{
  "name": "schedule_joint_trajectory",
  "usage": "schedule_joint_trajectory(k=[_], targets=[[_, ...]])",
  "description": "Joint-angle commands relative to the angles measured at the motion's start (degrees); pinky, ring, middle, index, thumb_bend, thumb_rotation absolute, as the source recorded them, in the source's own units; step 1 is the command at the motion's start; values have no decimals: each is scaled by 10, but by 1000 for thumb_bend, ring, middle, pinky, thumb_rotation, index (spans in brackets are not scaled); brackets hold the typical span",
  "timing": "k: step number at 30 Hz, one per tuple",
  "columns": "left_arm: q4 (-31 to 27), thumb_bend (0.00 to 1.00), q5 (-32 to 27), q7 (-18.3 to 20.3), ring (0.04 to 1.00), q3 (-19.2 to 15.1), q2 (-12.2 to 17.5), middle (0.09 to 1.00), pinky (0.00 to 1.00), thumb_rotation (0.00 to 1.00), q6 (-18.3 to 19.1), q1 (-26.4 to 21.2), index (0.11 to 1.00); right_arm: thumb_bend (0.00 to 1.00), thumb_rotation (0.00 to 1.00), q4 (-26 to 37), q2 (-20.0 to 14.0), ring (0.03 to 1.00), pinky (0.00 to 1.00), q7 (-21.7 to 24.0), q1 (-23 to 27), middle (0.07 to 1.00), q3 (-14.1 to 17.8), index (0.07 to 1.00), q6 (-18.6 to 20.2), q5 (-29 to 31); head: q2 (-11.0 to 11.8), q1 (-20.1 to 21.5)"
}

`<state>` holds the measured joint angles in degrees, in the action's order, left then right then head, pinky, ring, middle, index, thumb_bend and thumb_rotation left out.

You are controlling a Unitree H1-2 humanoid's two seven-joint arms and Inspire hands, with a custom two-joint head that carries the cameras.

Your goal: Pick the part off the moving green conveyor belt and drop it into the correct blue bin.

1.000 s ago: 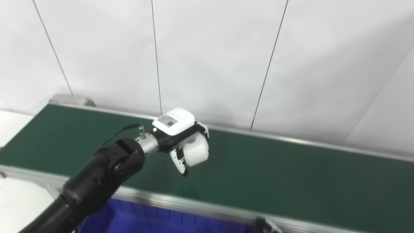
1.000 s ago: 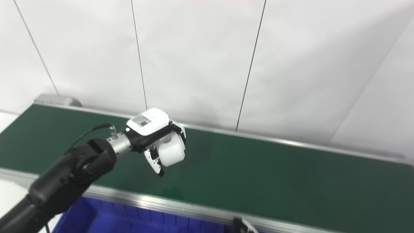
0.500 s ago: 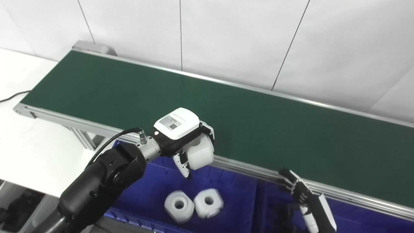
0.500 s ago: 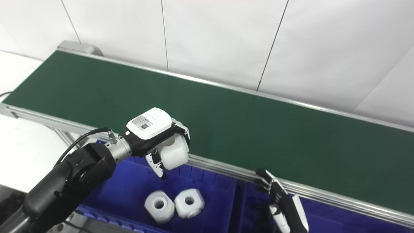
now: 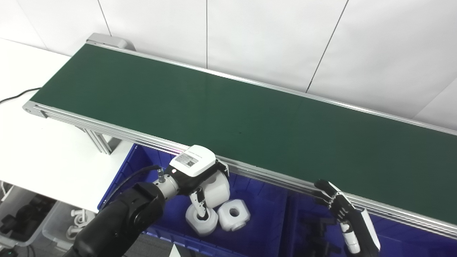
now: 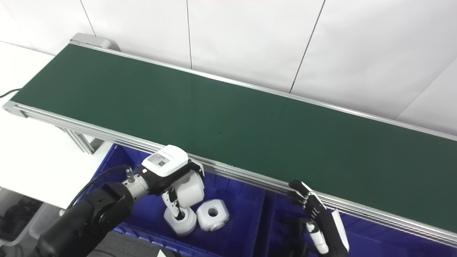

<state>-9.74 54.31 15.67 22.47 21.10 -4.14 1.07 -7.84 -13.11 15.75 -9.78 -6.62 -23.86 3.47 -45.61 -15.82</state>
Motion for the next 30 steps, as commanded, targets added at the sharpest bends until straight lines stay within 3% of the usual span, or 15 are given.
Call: schedule_joint_trajectory(k=[1,3,9,12,13,14,15,17,21,30], targets=[[-2,520,3,-14,409,5,5,446,389,0,-19,-18,510,828,966,12,3,813,763,3,5,857,7,853,-30,6,-1,1],[2,521,1,-9,448,9,6,488,422,0,-22,-21,491,838,967,13,4,811,758,2,4,857,7,854,-30,4,-2,2],[11,523,-1,-15,473,19,8,495,427,0,-35,-24,488,847,967,14,8,807,760,1,5,854,8,858,-29,1,-2,4],[9,523,11,-14,548,22,12,589,478,53,-40,-25,493,842,962,14,9,808,761,3,6,859,9,856,-30,2,-3,7],[5,837,12,-7,674,23,15,705,573,264,-39,-25,657,841,965,15,9,806,761,2,5,860,9,857,-29,1,-3,7],[1,837,10,1,674,23,16,705,573,264,-37,-26,657,841,965,15,9,806,761,1,5,860,8,857,-30,-1,-3,8],[-2,927,9,6,751,22,18,775,642,369,-36,-26,728,848,970,16,9,803,758,0,5,853,8,858,-30,-3,-3,8],[-4,979,5,10,802,21,20,824,694,440,-38,-27,775,853,973,15,9,802,756,-1,5,849,8,859,-30,-3,-3,8],[-6,1000,5,12,851,24,25,881,799,545,-43,-29,835,867,974,14,9,804,757,-1,5,858,8,859,-30,-2,-3,8],[-10,1000,-12,23,868,23,28,881,827,608,-56,-29,843,876,979,14,9,806,761,0,6,857,7,858,-29,-3,-3,10]])
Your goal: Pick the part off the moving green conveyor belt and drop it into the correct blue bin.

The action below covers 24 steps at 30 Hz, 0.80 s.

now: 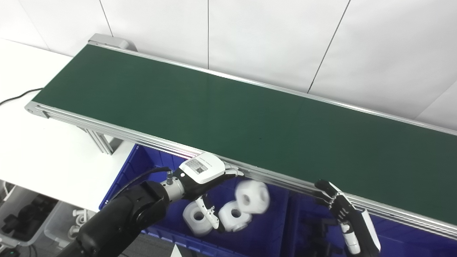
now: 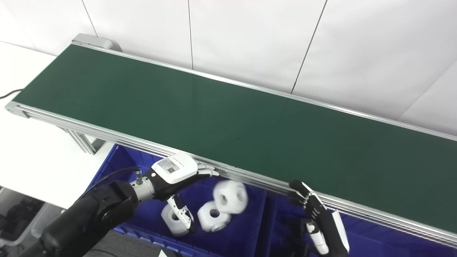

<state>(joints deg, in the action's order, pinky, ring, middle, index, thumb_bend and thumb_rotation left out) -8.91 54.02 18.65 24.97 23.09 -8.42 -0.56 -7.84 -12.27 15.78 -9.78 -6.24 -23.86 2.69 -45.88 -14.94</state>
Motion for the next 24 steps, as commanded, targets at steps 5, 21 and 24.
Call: schedule_joint_trajectory(k=[5,21,24], targets=[[-26,1000,-20,-10,873,-5,12,880,832,621,-29,-9,847,864,986,15,2,805,756,-1,5,861,2,861,-29,-3,-1,7],[-128,922,-449,-17,885,-64,-164,878,816,611,-1,77,834,899,1000,16,49,793,713,-40,1,869,-21,855,-28,-71,23,165],[-53,896,-511,-32,889,-75,-198,893,815,665,-43,100,844,893,997,11,64,783,719,-53,1,868,-27,847,-28,-84,33,190]])
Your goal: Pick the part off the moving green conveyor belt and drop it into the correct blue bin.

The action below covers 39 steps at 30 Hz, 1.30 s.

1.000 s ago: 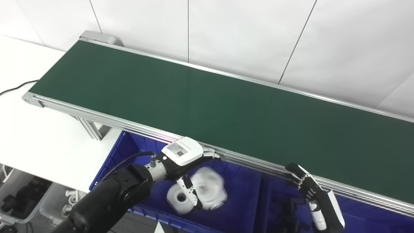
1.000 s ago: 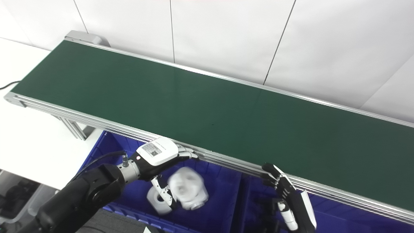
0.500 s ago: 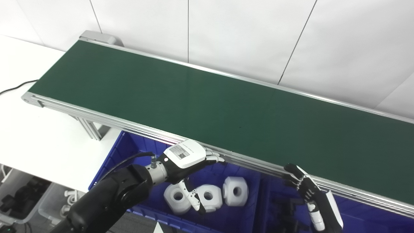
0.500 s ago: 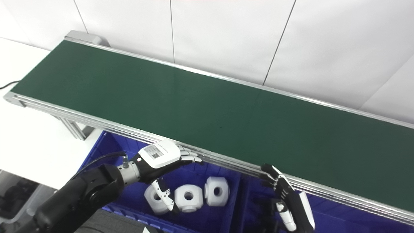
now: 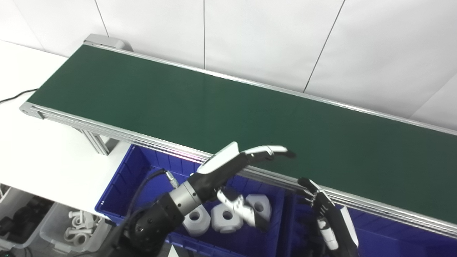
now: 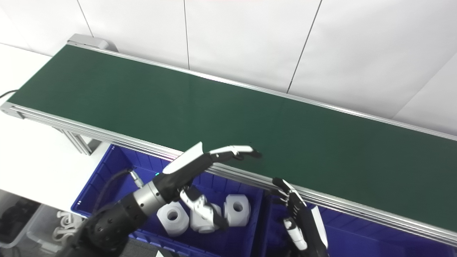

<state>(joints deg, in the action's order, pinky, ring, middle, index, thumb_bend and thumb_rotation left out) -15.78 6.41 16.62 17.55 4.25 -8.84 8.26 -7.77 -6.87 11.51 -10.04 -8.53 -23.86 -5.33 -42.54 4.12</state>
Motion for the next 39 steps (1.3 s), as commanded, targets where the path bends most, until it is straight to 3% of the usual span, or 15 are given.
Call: schedule_joint_trajectory(k=[1,7,9,17,20,25,33,39], targets=[[42,872,-42,-12,895,-2,-12,904,826,669,-55,17,860,881,986,9,14,779,720,-14,3,868,-6,845,-29,-5,1,1],[112,885,-34,-13,913,-17,6,917,867,656,-110,17,858,839,977,0,26,798,726,-45,8,881,-19,852,-30,-18,17,28],[108,894,-23,-21,902,-23,7,909,852,663,-132,13,853,855,978,10,25,813,730,-70,7,888,-22,854,-31,-31,24,33],[35,928,-5,-58,875,-50,9,890,801,658,-179,4,825,892,995,164,10,801,733,-219,-28,899,-23,859,-31,-59,45,26],[14,926,-1,-69,890,-61,13,905,809,695,-180,2,846,929,1000,200,10,803,739,-238,-44,904,-24,856,-31,-43,50,26],[5,909,2,-99,907,-75,4,916,832,734,-180,-1,858,849,998,211,-1,821,768,-279,-53,921,-39,863,-31,-33,54,24],[5,868,39,-168,903,-38,-3,915,819,761,-181,-7,867,837,981,191,-19,796,733,-307,-40,894,-65,844,-31,-14,60,-8],[0,885,68,-215,884,2,18,911,798,769,-181,-5,869,855,988,177,-26,789,718,-310,-24,866,-85,834,-31,-12,67,-29]])
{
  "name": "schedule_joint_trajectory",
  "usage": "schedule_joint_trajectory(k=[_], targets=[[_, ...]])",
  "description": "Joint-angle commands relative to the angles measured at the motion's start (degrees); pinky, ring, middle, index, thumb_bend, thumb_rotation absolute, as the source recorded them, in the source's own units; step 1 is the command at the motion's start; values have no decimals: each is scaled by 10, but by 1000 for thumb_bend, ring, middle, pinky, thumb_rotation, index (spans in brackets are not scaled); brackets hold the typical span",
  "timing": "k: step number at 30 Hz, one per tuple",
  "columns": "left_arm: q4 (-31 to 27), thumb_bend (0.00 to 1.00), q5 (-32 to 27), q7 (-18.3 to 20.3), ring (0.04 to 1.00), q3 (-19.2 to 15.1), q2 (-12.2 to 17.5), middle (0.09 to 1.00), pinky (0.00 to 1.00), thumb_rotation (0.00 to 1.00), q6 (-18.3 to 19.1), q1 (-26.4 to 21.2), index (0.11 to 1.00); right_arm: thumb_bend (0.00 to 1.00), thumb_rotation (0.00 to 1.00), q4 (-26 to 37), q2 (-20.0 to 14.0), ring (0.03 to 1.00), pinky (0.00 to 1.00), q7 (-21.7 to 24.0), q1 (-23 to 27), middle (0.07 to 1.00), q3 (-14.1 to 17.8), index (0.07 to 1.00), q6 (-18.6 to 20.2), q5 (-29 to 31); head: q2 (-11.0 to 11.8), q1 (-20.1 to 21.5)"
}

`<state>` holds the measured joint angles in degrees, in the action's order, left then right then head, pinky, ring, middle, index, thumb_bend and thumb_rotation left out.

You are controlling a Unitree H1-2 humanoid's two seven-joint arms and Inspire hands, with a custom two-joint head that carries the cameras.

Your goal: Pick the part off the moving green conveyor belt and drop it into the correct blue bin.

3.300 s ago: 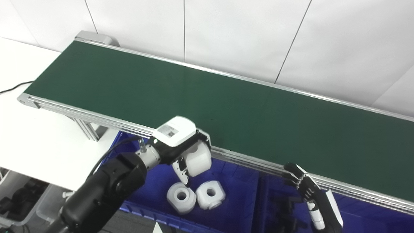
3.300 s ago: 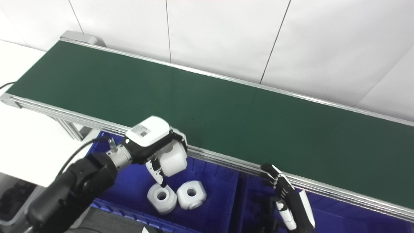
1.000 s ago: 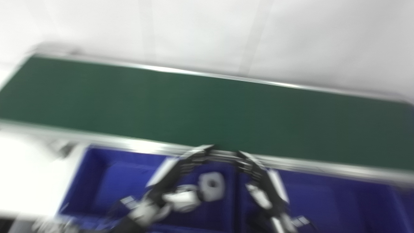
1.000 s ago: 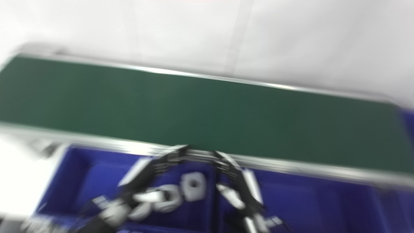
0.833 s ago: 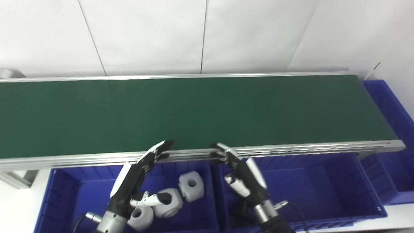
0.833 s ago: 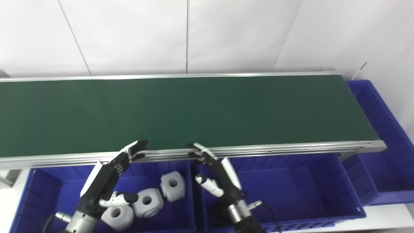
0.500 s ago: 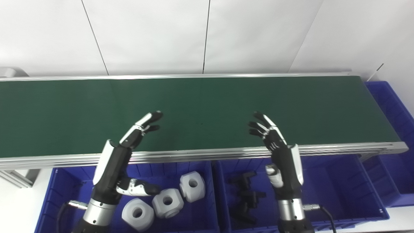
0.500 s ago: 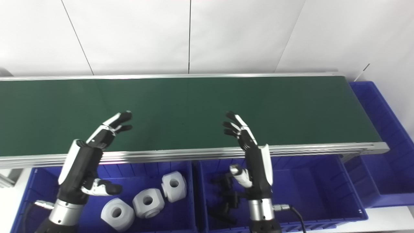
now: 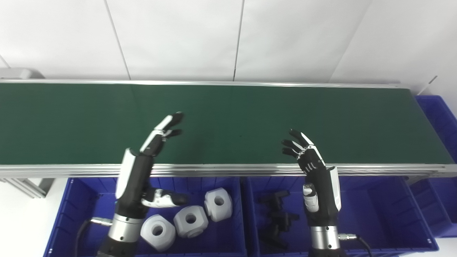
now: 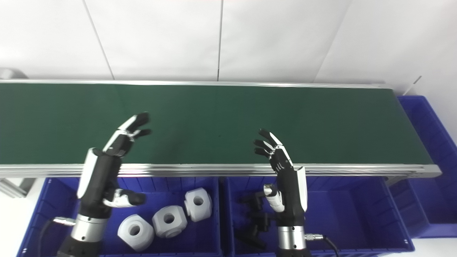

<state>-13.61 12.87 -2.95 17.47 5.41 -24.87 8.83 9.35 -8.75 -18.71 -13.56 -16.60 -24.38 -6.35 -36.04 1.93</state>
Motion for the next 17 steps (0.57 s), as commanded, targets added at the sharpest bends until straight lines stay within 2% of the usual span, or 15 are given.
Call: schedule_joint_trajectory(k=[1,5,11,17], targets=[[-21,885,5,-25,884,7,10,911,798,768,-21,-11,869,856,989,4,-9,789,718,-9,13,865,-8,834,-25,-4,2,-8],[-24,883,11,-43,881,23,17,904,799,772,-20,-8,866,860,991,3,-16,784,712,-11,20,861,-32,834,-25,-5,8,-16],[-31,863,7,-76,886,48,33,892,790,746,-21,-13,851,930,982,15,-21,777,704,-25,21,858,-56,832,-25,-13,10,-10],[-35,887,-7,-95,881,62,36,889,804,722,-21,-15,846,919,995,32,-31,762,701,-75,20,847,-72,825,-25,-37,10,-12]])
